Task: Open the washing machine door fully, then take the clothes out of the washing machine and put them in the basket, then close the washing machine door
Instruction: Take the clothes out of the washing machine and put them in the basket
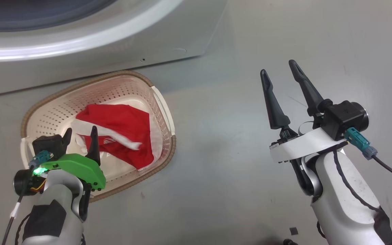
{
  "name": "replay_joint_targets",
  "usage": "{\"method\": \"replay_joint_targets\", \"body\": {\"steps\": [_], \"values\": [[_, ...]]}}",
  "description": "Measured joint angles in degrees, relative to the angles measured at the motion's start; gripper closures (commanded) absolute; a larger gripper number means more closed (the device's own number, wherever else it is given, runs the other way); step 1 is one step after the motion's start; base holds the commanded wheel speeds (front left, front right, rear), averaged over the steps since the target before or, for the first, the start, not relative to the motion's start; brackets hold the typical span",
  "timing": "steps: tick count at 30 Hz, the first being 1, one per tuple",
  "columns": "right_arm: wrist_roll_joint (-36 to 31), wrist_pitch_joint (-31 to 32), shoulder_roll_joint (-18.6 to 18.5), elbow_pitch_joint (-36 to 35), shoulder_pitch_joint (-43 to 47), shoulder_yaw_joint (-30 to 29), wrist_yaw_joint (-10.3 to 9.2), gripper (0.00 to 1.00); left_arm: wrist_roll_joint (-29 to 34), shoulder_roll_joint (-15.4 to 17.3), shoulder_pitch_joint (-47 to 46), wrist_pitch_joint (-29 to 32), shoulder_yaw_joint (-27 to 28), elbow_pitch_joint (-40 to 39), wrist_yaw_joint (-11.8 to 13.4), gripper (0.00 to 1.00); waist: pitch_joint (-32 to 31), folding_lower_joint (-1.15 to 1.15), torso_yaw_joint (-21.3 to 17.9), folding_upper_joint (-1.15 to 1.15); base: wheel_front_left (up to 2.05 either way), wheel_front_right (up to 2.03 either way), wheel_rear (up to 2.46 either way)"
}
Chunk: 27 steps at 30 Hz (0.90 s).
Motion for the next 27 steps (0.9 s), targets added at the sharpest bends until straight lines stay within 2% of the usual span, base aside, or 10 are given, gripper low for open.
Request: {"method": "replay_joint_targets", "body": {"steps": [16, 27], "values": [[-0.18, 0.00, -0.02, 4.09, 4.90, -3.50, -0.27, 0.00, 2.85, -0.21, 0.88, -1.13, -1.48, -7.71, 0.12, 0.00, -10.94, 0.00, 4.47, 0.00, 0.00, 0.00, 0.00], [-1.03, 0.00, -0.01, 6.82, 10.01, -5.47, 0.01, 0.00, 6.08, 0.03, 8.51, -1.15, -0.91, -19.05, 1.55, 0.00, -19.54, 0.00, 7.55, 0.00, 0.00, 0.00, 0.00]]}}
